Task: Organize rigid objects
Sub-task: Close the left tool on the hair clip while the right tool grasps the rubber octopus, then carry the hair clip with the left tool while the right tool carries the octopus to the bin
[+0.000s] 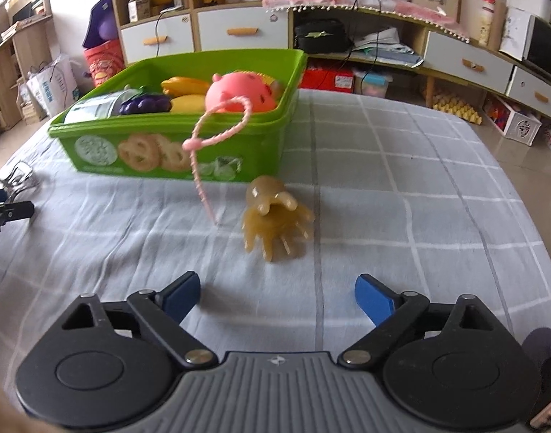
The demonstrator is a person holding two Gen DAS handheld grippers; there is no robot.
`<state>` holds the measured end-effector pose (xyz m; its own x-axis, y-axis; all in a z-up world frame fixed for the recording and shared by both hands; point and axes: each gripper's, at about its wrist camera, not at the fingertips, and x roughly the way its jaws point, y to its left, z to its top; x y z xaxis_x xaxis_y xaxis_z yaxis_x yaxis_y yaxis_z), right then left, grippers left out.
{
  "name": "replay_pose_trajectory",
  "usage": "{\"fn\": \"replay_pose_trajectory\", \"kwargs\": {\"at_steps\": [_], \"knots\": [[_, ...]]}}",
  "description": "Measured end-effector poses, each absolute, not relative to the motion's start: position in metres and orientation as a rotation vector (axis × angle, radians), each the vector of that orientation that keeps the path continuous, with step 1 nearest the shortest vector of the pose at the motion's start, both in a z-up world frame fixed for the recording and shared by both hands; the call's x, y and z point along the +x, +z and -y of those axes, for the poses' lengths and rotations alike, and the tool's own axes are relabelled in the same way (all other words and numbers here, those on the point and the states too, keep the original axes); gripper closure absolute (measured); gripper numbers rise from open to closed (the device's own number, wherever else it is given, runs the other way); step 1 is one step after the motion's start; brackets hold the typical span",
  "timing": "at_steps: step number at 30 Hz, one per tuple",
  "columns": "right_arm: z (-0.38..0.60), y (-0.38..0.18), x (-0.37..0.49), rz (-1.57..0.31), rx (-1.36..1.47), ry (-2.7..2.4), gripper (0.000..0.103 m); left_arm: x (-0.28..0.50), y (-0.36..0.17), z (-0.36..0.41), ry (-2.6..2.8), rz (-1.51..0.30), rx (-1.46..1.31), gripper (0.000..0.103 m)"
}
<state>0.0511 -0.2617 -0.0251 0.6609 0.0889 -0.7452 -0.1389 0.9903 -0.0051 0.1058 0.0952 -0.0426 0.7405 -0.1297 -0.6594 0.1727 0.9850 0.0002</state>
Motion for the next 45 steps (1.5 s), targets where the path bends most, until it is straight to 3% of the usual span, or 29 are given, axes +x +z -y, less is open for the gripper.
{"fn": "replay_pose_trajectory", "kwargs": {"at_steps": [10,14,22,34,45], "knots": [[0.265,-0.027,0.074,-0.804,-0.036,0.065,0.025,0.117,-0.043,-0.098,-0.149,-0.703,0.065,0.002],[0.264,-0.026,0.076,-0.799,-0.033,0.054,0.026,0.116,-0.041,-0.094,-0.147,-0.686,0.081,0.007],[0.259,-0.023,0.077,-0.787,-0.043,0.065,0.038,0.115,-0.037,-0.089,-0.147,-0.659,0.099,0.026],[0.258,-0.019,0.077,-0.762,-0.033,0.077,0.065,0.117,-0.028,-0.087,-0.149,-0.647,0.056,0.027],[0.257,-0.013,0.077,-0.755,-0.010,0.096,0.077,0.110,-0.023,-0.067,-0.210,-0.680,0.067,0.028]]}}
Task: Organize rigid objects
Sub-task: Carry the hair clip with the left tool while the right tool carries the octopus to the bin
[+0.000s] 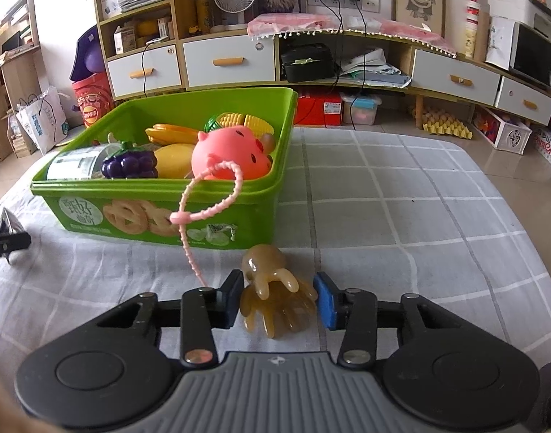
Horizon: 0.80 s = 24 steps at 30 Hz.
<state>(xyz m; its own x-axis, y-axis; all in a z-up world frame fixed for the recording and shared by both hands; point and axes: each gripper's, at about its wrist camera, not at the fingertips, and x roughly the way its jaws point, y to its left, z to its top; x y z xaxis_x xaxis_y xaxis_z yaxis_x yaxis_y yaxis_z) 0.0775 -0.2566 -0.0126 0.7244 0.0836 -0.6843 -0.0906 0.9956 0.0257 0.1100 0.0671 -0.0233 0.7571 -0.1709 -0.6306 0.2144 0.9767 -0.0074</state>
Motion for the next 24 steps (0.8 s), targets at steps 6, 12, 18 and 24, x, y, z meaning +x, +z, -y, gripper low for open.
{"fn": "replay_pose_trajectory", "kwargs": {"at_steps": [6,12,18,24], "knots": [[0.255,-0.007,0.076,-0.759,0.024,0.116,0.077,0.103,-0.020,-0.052,-0.251,-0.692,0.094,0.028],[0.245,0.000,0.073,-0.789,0.037,0.152,0.077,0.096,-0.015,-0.036,-0.290,-0.695,0.111,0.028],[0.233,0.010,0.068,-0.798,0.042,0.198,0.080,0.091,-0.009,-0.028,-0.314,-0.698,0.105,0.028],[0.226,0.016,0.065,-0.830,0.056,0.228,0.080,0.087,0.000,-0.024,-0.319,-0.697,0.082,0.028]]}}
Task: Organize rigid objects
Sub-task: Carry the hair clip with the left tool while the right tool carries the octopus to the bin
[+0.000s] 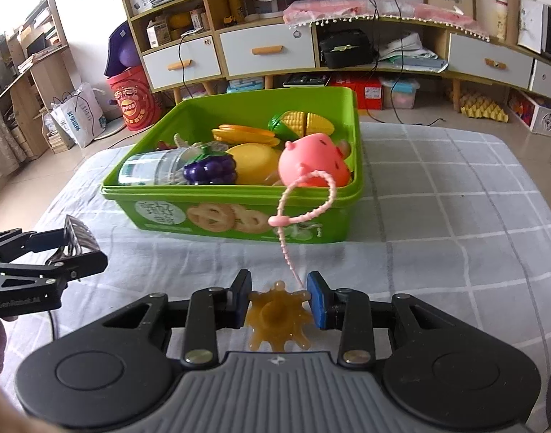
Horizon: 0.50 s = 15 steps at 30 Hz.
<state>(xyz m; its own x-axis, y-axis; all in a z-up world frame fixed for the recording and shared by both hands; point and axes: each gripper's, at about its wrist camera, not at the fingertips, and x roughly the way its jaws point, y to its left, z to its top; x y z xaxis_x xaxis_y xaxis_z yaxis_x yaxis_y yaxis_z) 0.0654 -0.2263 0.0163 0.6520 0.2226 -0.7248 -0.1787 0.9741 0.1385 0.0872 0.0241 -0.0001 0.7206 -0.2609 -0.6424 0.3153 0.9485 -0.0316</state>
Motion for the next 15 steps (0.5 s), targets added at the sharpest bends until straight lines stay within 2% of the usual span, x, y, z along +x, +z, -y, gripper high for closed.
{"fn": "replay_pose_trajectory", "kwargs": {"at_steps": [15], "knots": [[0.217,0.051,0.058,-0.815,0.124,0.298,0.080,0.086,0.026,-0.018,-0.322,-0.677,0.013,0.028]]}}
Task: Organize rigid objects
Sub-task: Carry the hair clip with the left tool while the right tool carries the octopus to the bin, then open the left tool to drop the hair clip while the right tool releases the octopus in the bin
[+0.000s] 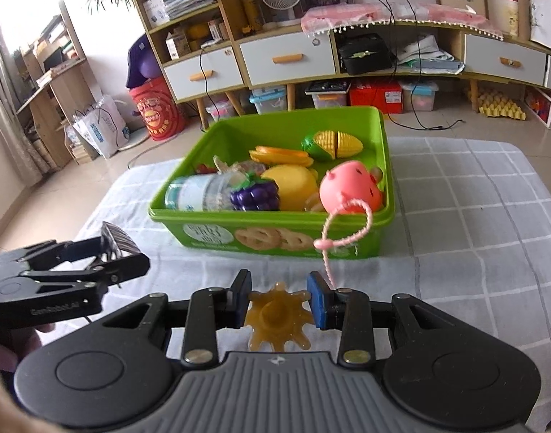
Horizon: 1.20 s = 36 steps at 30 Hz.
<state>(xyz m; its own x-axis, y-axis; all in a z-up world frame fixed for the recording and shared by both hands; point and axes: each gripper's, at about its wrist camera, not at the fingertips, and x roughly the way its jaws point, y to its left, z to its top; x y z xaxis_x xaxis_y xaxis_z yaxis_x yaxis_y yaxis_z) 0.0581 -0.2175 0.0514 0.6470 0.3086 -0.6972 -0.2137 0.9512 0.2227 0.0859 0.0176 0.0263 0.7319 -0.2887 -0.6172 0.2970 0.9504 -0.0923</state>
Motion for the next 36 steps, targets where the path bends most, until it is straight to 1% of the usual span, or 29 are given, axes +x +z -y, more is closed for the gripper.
{"fn": "replay_pose_trajectory", "kwargs": {"at_steps": [10,18,28,36], "knots": [[0.229,0.077,0.070,-0.756,0.211,0.273,0.080,0.094,0.042,-0.014,-0.310,-0.640,-0.039,0.028],[0.235,0.088,0.094,-0.705,0.299,0.212,0.080,0.116,0.047,0.000,-0.300,-0.626,-0.072,0.028],[0.243,0.076,0.120,-0.700,0.358,0.157,0.080,0.152,0.041,0.023,-0.316,-0.595,-0.004,0.028],[0.244,0.066,0.134,-0.700,0.383,0.162,0.080,0.178,0.035,0.038,-0.340,-0.610,0.017,0.027]]}}
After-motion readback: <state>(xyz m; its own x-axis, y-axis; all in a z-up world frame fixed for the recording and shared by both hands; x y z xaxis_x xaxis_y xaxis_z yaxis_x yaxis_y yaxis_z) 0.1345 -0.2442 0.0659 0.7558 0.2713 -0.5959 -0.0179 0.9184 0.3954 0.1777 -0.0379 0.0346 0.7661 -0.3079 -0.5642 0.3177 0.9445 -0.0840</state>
